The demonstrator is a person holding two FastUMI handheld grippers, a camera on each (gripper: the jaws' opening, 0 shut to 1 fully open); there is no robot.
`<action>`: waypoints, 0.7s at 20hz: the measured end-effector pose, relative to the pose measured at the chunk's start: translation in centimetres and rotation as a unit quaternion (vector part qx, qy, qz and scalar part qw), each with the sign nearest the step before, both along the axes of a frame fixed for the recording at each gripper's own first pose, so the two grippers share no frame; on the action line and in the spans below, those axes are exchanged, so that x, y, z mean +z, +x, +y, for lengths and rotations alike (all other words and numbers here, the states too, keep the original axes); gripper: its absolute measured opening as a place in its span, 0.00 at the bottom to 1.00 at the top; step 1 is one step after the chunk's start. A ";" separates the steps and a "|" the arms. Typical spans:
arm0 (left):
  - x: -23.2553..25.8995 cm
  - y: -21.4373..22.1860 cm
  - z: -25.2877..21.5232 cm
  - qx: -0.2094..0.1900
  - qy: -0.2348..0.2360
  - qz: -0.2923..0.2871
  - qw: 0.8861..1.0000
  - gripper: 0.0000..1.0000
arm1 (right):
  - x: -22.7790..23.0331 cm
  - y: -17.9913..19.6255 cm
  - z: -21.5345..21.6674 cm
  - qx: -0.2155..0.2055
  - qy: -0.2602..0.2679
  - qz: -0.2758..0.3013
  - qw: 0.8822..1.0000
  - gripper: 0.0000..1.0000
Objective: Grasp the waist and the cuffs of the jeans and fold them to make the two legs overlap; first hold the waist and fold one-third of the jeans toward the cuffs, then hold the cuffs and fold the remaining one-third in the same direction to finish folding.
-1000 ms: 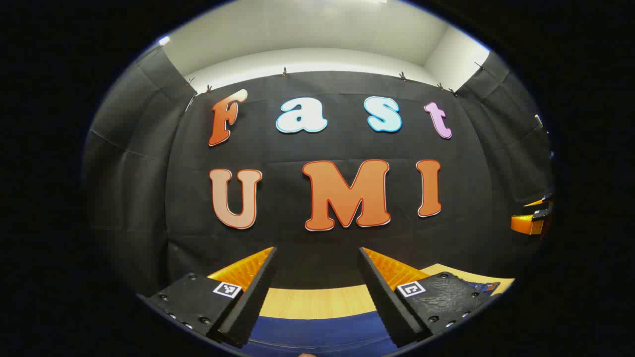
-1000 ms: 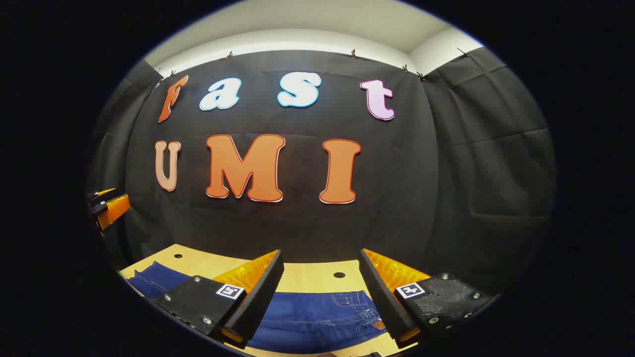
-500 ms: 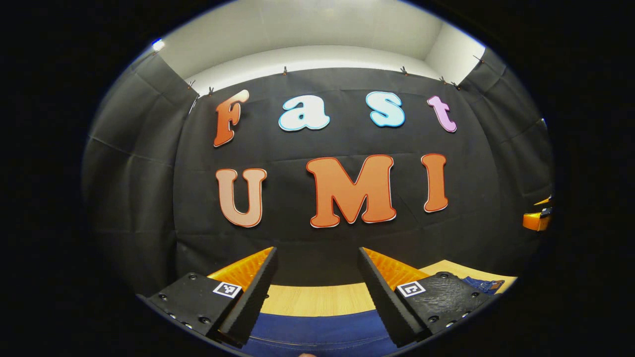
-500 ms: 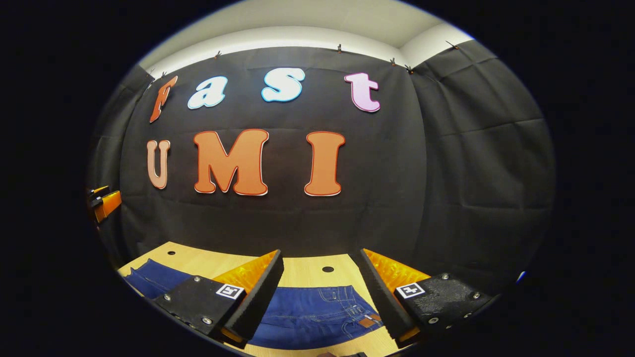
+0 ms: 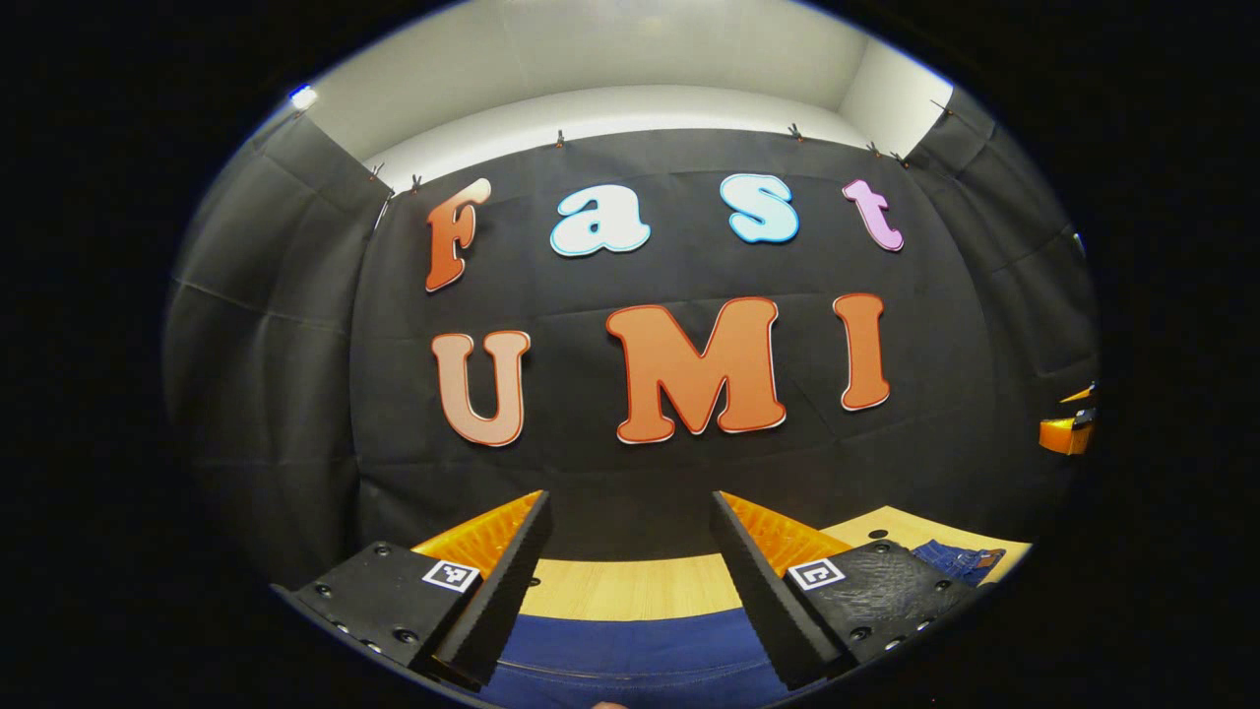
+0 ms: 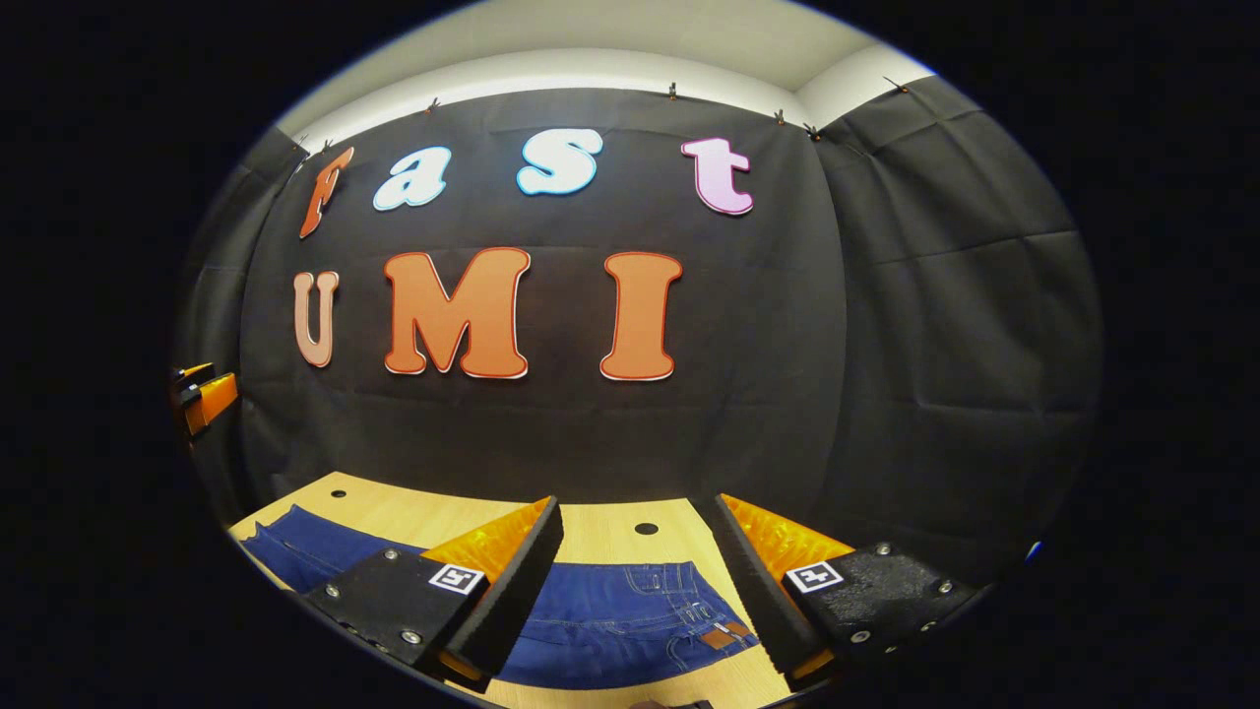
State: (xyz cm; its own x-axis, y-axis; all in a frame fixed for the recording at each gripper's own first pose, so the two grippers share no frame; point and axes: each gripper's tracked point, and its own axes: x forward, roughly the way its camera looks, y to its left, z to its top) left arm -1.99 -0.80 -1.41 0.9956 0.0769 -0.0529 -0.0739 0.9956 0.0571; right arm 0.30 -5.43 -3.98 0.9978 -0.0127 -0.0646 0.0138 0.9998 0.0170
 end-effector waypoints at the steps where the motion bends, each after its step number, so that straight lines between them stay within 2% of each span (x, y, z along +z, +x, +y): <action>1: -0.1 -0.3 0.6 0.008 0.002 0.004 1.000 1.00 | -0.3 0.1 -0.2 -0.001 -0.003 0.003 1.000 0.96; 9: -1.8 -3.4 5.9 0.070 0.018 0.032 0.997 1.00 | -1.1 1.6 -1.6 0.003 0.006 0.013 1.000 0.96; 12: -4.5 -3.8 7.4 0.087 -0.009 0.074 0.993 1.00 | -1.6 2.4 -1.6 0.008 0.008 0.019 1.000 0.96; 14: -7.3 -4.4 8.6 0.108 -0.040 0.122 0.986 0.99 | -2.4 2.8 -1.5 0.017 0.019 0.031 0.999 0.96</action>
State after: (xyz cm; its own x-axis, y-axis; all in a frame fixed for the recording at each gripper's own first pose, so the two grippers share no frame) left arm -6.39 7.83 -8.72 0.9136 0.2718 -0.3025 -0.2788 0.9601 0.0206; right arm 3.11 -6.91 -6.43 0.9918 0.0247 -0.1252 -0.0179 0.9983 0.0552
